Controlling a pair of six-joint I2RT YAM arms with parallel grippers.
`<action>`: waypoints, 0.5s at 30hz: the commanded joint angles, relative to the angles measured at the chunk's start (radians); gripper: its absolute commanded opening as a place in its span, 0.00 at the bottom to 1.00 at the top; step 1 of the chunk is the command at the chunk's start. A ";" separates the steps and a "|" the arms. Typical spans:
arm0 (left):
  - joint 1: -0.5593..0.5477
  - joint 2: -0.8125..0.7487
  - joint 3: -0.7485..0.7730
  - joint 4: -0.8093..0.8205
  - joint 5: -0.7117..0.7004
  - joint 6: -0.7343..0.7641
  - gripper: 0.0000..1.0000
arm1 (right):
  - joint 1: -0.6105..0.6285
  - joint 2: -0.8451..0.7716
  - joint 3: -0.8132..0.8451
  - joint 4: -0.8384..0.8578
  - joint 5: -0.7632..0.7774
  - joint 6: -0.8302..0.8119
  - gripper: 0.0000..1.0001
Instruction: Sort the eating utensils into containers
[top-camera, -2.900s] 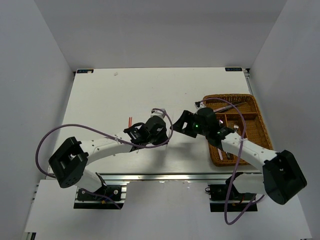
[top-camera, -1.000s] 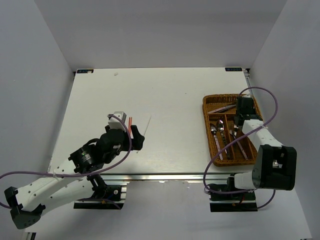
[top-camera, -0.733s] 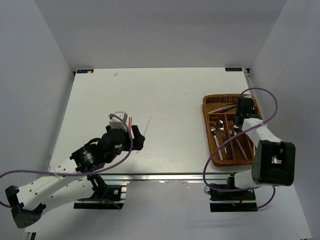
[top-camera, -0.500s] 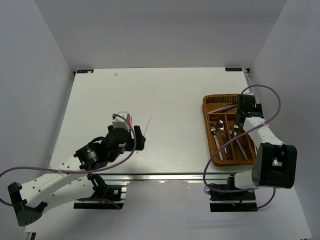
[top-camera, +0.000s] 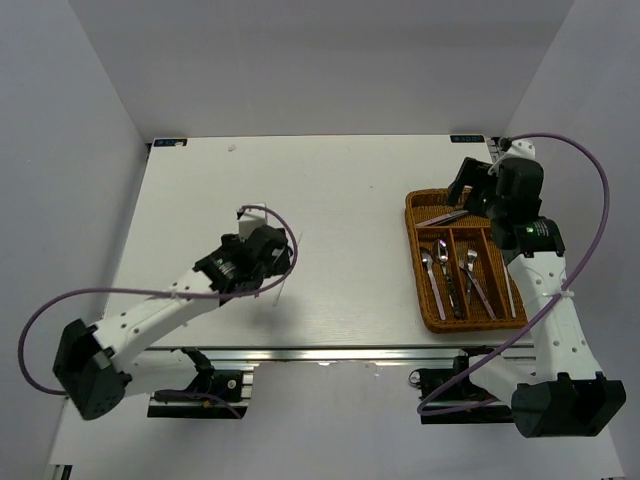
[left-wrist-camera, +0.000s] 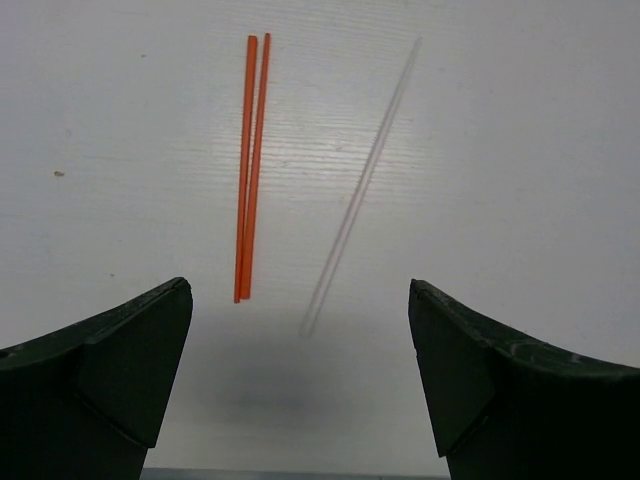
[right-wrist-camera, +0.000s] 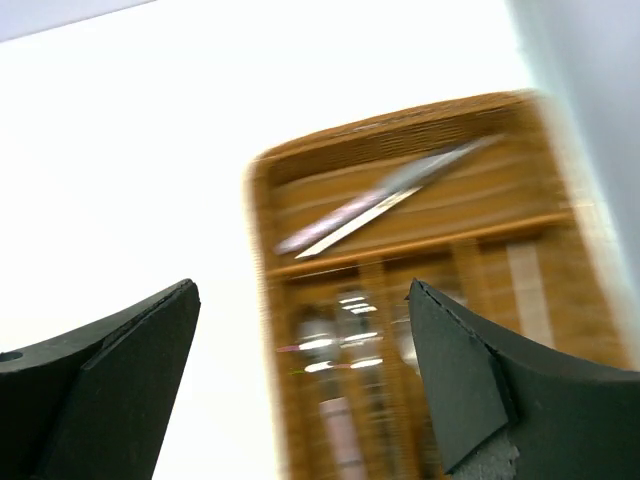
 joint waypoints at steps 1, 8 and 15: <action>0.114 0.109 0.074 0.048 0.088 0.048 0.98 | 0.014 -0.010 -0.015 -0.033 -0.235 0.205 0.89; 0.168 0.404 0.194 0.173 0.297 0.153 0.78 | 0.014 -0.093 -0.240 0.390 -0.955 0.354 0.89; 0.168 0.524 0.217 0.154 0.308 0.169 0.59 | 0.031 -0.127 -0.185 0.257 -0.771 0.285 0.87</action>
